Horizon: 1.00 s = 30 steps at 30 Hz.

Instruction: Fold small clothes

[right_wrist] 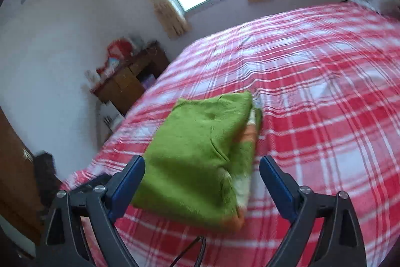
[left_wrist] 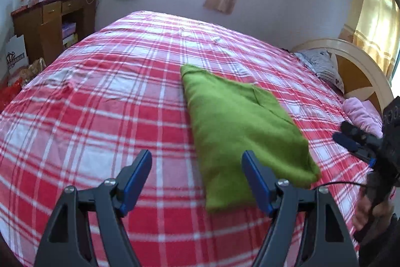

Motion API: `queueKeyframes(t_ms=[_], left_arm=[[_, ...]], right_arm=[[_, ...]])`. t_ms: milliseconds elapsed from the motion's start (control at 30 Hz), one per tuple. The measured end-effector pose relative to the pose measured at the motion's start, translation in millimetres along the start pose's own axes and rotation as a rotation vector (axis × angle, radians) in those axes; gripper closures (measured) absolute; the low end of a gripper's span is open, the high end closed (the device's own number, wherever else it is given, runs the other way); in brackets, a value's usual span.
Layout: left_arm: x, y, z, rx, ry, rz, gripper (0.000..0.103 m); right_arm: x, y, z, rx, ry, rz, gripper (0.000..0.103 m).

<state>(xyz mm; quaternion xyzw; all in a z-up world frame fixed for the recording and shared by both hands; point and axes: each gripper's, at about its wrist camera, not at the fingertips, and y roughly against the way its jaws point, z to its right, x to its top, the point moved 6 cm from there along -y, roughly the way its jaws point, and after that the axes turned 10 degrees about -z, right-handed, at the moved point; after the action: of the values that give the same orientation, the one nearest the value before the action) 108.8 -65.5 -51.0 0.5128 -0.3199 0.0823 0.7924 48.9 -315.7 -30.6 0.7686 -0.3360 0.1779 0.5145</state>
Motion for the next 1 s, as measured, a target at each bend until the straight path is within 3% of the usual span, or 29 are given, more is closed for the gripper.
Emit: queueKeyframes(t_ms=[67, 133, 167, 200, 233, 433, 500, 633, 667, 767, 867, 1000], left_arm=[[7, -5, 0, 0.01, 0.001, 0.004, 0.026], [12, -10, -2, 0.018, 0.014, 0.01, 0.026], [15, -13, -2, 0.019, 0.023, 0.011, 0.026], [18, -17, -3, 0.02, 0.035, 0.01, 0.026], [22, -22, -3, 0.02, 0.047, 0.006, 0.026], [15, -55, 8, 0.054, 0.033, -0.057, 0.026], [8, -59, 8, 0.05, 0.044, -0.053, 0.021], [-4, -66, 1, 0.078, 0.066, -0.051, 0.01], [-7, -65, -2, 0.067, 0.081, -0.056, 0.01], [-13, -56, -5, 0.079, 0.077, -0.066, 0.01], [-22, -42, -5, 0.136, 0.015, -0.074, 0.009], [-28, -28, -7, 0.26, -0.05, -0.071, 0.009]], right_arm=[[5, -20, -4, -0.033, 0.037, -0.02, 0.012], [7, -46, -1, -0.115, 0.068, -0.085, 0.03], [5, -59, 4, -0.134, 0.065, -0.127, 0.049], [1, -72, 10, -0.152, 0.049, -0.173, 0.082], [-2, -82, 16, -0.154, 0.031, -0.208, 0.085], [-1, -69, 32, -0.246, 0.015, -0.103, 0.087], [-10, -78, 50, -0.229, -0.054, -0.129, 0.087], [-16, -77, 69, -0.146, -0.133, -0.067, 0.086], [-15, -77, 71, -0.133, -0.147, -0.064, 0.082], [-18, -73, 79, -0.141, -0.166, -0.071, 0.049], [-30, -59, 75, -0.076, -0.183, -0.093, 0.048], [-53, -17, 67, -0.106, -0.184, -0.048, 0.048]])
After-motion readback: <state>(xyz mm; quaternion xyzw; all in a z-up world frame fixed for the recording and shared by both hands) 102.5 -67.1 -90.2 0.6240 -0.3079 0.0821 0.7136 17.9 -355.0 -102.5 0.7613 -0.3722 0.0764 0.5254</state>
